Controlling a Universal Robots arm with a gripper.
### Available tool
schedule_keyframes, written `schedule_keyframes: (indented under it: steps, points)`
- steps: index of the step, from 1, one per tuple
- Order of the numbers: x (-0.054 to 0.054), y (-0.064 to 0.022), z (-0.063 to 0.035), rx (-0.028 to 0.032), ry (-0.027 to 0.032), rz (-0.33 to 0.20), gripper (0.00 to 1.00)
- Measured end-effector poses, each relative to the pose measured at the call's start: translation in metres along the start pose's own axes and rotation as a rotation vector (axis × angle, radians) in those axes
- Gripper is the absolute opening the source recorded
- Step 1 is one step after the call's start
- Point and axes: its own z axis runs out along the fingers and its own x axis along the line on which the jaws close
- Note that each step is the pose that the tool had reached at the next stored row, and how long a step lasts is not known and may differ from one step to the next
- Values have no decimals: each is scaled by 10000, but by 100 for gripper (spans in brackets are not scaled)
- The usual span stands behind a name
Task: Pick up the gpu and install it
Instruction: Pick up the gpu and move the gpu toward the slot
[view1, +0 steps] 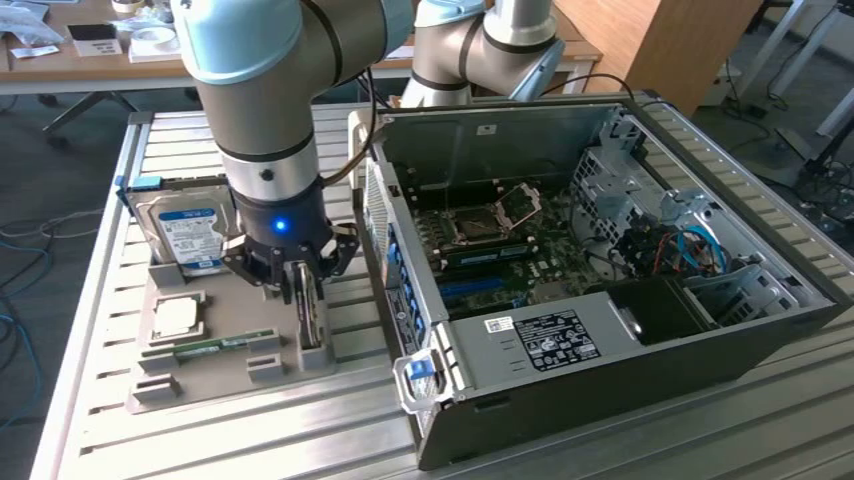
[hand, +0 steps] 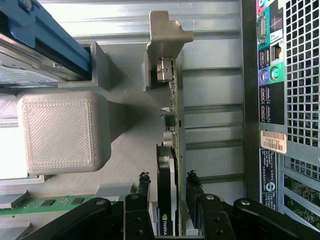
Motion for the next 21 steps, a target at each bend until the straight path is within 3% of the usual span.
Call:
schedule_keyframes:
  steps: [21]
  points:
    - [16, -1, -1, 0, 1, 2, 43]
